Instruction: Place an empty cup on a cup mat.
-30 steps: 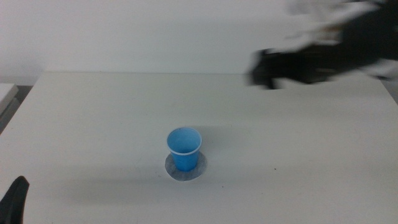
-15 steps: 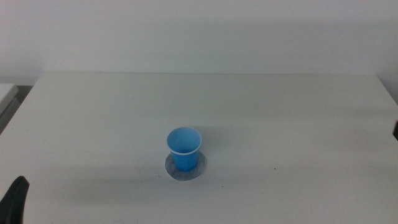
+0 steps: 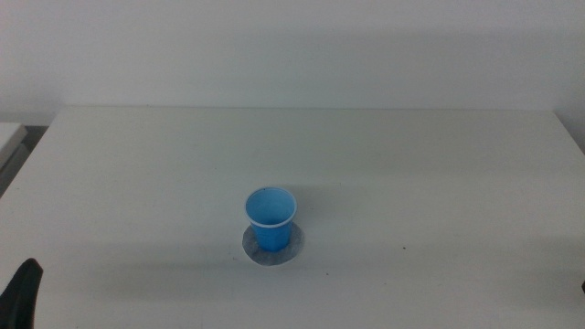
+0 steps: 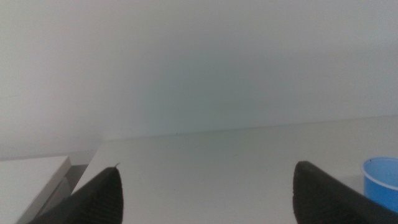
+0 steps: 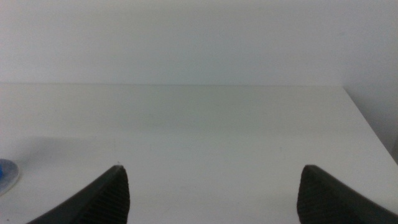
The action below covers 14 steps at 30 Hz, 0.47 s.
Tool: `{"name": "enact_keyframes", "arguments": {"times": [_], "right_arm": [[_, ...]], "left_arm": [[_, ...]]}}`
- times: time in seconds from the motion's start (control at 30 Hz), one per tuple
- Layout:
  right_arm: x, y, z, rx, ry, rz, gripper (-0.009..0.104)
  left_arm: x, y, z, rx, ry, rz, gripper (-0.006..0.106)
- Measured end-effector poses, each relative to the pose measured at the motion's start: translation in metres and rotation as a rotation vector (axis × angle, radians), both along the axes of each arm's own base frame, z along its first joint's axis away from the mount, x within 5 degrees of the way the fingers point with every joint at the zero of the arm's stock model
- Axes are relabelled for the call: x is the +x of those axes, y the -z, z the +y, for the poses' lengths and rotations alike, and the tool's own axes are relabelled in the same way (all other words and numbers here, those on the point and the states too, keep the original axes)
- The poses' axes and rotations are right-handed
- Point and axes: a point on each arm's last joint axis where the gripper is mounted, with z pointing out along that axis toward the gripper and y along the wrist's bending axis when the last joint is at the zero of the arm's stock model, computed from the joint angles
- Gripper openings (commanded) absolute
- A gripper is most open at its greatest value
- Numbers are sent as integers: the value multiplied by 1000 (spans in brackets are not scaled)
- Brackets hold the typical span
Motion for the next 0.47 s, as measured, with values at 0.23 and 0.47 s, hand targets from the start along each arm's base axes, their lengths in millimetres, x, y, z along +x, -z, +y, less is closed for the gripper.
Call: {"name": "enact_keyframes", "arguments": {"times": [0.23,0.47], "right_arm": [[-12,1,-1,12,-1,-101,93],[-12,-1,-1,15,0,-128,93]], "left_arm": [[0,0,0,0,0,0,94],[0,0,0,0,0,0,94]]}}
